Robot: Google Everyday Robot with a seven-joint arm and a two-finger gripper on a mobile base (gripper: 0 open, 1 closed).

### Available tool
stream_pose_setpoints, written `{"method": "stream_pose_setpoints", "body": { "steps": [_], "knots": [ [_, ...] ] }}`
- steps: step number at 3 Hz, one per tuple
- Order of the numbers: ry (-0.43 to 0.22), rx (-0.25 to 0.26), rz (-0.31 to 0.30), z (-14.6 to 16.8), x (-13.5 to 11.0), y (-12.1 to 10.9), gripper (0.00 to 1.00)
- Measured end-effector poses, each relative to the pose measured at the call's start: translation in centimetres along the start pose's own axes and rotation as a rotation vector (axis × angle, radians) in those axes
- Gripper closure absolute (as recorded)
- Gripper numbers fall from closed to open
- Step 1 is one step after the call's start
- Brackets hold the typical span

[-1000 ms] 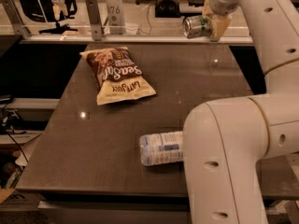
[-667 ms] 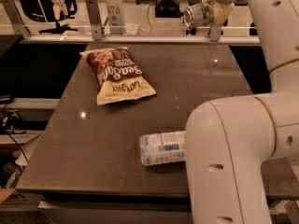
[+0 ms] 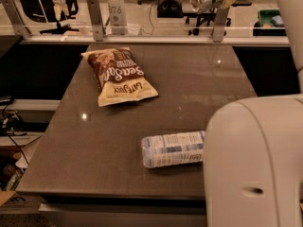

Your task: Place 7up can upright

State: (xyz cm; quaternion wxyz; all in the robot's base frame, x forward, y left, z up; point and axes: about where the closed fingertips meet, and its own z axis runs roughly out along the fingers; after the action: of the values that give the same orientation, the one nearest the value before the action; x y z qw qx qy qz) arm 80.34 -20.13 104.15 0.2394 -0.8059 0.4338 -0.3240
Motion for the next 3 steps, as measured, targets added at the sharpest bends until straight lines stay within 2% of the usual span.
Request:
{"method": "stream_pose_setpoints", "body": {
  "steps": [1,2,3],
  "knots": [
    [0.070,0.132,0.003,-5.0,1.3,-2.7,1.00],
    [0.196,0.299,0.049,-14.1,4.0,-3.6,1.00],
    [0.289,0.465,0.060,-25.1,4.0,-3.4,1.00]
  ]
}}
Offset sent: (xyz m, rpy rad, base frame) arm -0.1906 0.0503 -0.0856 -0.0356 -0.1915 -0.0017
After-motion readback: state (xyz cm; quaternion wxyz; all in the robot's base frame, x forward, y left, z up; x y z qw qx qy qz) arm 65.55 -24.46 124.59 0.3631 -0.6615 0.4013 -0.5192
